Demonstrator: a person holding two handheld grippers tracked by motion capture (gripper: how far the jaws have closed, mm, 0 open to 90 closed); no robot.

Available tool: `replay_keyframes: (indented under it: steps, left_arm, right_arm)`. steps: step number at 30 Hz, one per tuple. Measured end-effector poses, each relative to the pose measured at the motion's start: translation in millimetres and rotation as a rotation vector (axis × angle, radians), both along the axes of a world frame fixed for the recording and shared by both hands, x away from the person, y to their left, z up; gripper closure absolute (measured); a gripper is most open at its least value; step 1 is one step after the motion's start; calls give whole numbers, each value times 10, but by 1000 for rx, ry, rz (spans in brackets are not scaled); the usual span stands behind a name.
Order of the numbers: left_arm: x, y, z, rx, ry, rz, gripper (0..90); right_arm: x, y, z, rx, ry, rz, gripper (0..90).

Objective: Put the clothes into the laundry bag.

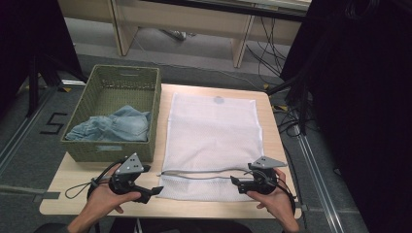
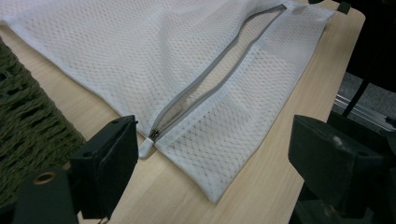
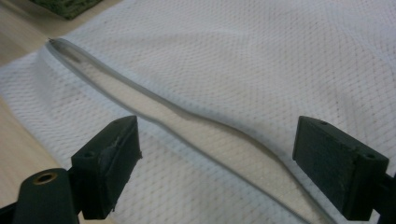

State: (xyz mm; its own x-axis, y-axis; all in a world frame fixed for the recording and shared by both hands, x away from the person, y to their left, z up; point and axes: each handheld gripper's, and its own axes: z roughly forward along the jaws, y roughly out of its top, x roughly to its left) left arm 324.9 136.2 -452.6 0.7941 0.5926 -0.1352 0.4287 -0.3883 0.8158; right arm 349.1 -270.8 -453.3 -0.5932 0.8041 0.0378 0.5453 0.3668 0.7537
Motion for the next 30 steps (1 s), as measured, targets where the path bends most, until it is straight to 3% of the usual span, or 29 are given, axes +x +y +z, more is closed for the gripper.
replay_keyframes:
  steps: [4,8,9,14,16,20,22,26,28,30]
  left_arm:
    - [19,7,4,9,-5,-2,156]
    - [18,4,2,14,-12,1,156]
    - [19,4,1,14,-15,2,156]
    - [19,13,0,6,2,19,156]
    - [31,24,4,14,-12,5,156]
    - [33,23,4,17,-11,3,156]
    - [28,22,4,13,-6,9,156]
    - [31,17,7,-3,-16,3,156]
    - [27,18,6,-3,-18,5,156]
    - [36,22,2,0,-19,0,156]
  right_arm:
    - [146,28,-54,-87,-24,30,162]
    - [295,161,-123,-196,-6,80,191]
    - [295,161,-123,-196,-6,80,191]
    - [500,335,-246,-297,8,138,241]
    - [565,396,-298,-312,32,161,260]
    - [614,445,-364,-324,16,176,270]
    - [629,479,-379,-331,46,210,276]
    - [666,521,-447,-324,15,217,295]
    - [704,535,-444,-328,12,188,385]
    - [769,502,-398,-366,23,173,465]
